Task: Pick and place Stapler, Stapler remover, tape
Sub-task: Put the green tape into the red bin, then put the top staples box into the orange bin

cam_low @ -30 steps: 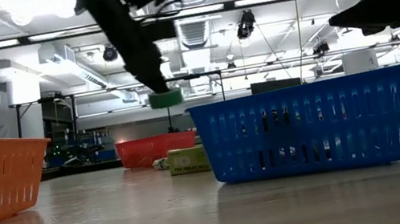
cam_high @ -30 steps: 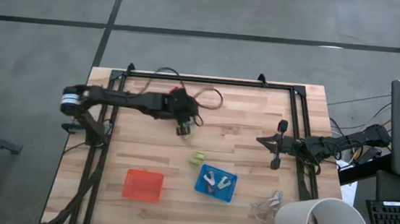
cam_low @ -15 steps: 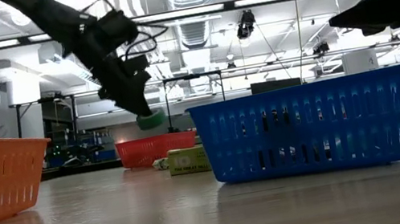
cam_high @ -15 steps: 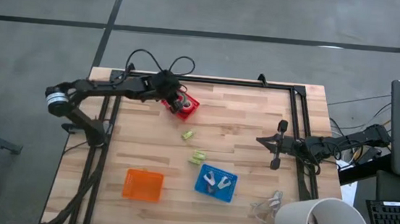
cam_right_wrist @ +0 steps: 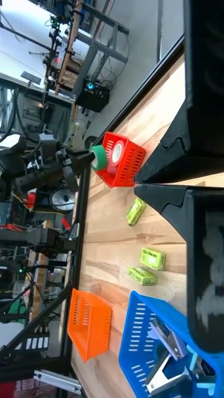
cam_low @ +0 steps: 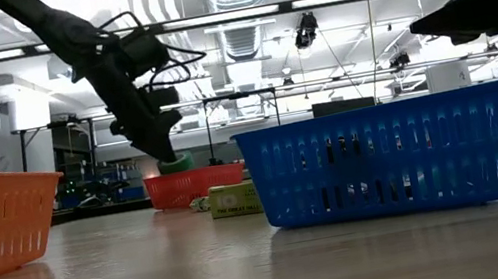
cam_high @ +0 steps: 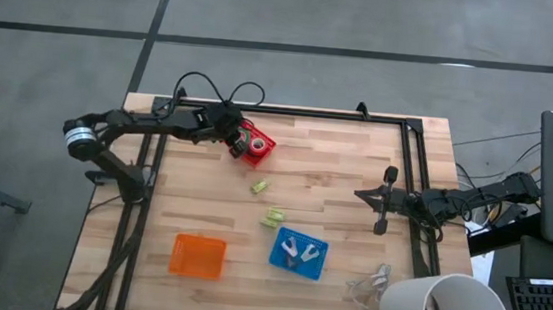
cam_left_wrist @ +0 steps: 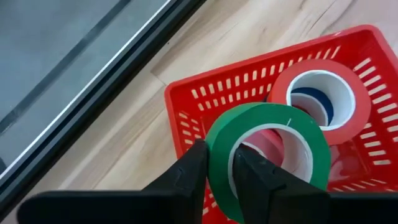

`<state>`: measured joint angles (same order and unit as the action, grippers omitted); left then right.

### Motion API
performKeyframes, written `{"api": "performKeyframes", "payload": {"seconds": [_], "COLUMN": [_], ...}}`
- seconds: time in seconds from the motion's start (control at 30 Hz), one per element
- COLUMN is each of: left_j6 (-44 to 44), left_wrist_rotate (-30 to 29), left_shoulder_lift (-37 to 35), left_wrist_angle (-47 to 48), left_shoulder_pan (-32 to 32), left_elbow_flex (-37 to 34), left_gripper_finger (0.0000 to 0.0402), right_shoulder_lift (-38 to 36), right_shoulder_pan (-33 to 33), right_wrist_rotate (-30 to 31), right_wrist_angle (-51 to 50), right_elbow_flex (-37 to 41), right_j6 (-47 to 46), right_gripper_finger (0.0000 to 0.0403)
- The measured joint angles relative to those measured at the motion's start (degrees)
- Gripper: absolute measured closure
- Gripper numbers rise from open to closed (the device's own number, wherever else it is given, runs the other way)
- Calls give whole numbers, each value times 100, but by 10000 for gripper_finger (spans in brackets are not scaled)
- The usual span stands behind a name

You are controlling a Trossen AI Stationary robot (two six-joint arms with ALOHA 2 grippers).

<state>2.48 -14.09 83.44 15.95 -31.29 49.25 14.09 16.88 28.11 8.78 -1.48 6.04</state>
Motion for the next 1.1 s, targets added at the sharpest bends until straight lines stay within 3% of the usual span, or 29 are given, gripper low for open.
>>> {"api": "performKeyframes", "payload": {"seconds": [0.5,0.6,0.73,0.93,1.1], "left_j6": [79,52,-34,30,821], "left_wrist_rotate": [-88,332,1217,830,710], "left_shoulder_lift": [-4,-69,-129,-87,-2], "left_wrist_angle": [9,24,15,-201,-239], "left_shoulder_pan": [-3,119,543,1556,2079], "left_elbow_flex": [34,174,375,415,409], "left_gripper_finger": [289,282,280,284,279], "right_shoulder_lift": [0,-2,-4,-4,-4], "right_shoulder_pan": [-2,-2,-2,-2,-2], "right_wrist_rotate": [-1,0,1,1,-2], "right_wrist_angle": [0,0,0,0,2], "right_elbow_flex": [0,0,0,0,0], "right_j6": [0,0,0,0,0], "right_gripper_finger": [394,394,394,394,394]}}
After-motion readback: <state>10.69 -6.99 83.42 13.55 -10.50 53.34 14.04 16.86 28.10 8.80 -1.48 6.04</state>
